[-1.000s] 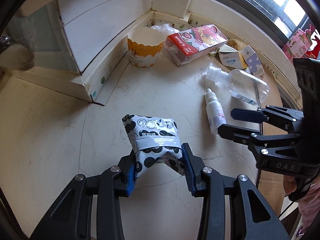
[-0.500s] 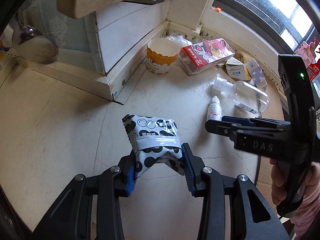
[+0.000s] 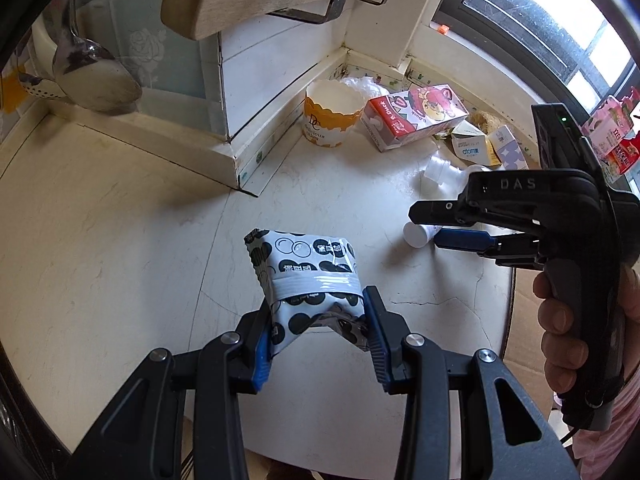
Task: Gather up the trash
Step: 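Grasp the small white dropper bottle with the right tool while the left tool holds the wrapper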
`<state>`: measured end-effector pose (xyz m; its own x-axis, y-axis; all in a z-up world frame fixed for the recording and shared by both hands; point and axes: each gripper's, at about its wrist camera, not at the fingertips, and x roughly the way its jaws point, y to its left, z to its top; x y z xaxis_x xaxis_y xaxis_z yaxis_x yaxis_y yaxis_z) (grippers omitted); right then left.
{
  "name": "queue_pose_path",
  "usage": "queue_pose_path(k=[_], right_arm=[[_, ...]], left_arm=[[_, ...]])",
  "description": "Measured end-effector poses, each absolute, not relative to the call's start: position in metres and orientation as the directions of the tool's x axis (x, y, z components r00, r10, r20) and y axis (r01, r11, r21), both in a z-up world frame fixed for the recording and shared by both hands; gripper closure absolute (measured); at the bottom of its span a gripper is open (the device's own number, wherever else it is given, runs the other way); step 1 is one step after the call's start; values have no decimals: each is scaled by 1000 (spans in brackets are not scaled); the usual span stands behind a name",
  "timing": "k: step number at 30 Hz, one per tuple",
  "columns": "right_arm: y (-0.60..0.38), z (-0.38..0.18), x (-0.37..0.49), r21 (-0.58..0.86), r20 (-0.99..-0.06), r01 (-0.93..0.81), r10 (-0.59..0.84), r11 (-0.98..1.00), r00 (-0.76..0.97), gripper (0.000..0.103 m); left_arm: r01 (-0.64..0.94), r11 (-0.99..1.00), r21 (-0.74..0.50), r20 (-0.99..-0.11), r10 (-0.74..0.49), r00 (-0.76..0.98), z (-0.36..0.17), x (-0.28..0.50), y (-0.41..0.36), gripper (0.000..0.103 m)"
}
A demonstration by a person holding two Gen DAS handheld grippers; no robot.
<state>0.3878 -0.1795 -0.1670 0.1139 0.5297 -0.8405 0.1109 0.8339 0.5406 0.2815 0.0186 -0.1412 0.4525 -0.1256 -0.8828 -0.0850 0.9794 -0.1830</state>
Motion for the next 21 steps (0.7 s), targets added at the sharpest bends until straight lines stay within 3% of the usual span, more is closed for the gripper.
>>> queue_pose_path(k=[8, 11, 21], right_arm=[[-184, -162, 392, 498, -866, 129, 483, 857, 131, 58], [-176, -160, 393, 446, -892, 88, 433, 891, 133, 71], [-165, -159, 371, 411, -902, -27, 411, 911, 131, 76]], left_arm=[[-83, 981, -175, -880, -118, 459, -141, 281, 17, 64], [-87, 981, -172, -882, -114, 457, -142, 279, 17, 64], [-81, 979, -188, -879, -131, 458, -141, 261, 11, 66]])
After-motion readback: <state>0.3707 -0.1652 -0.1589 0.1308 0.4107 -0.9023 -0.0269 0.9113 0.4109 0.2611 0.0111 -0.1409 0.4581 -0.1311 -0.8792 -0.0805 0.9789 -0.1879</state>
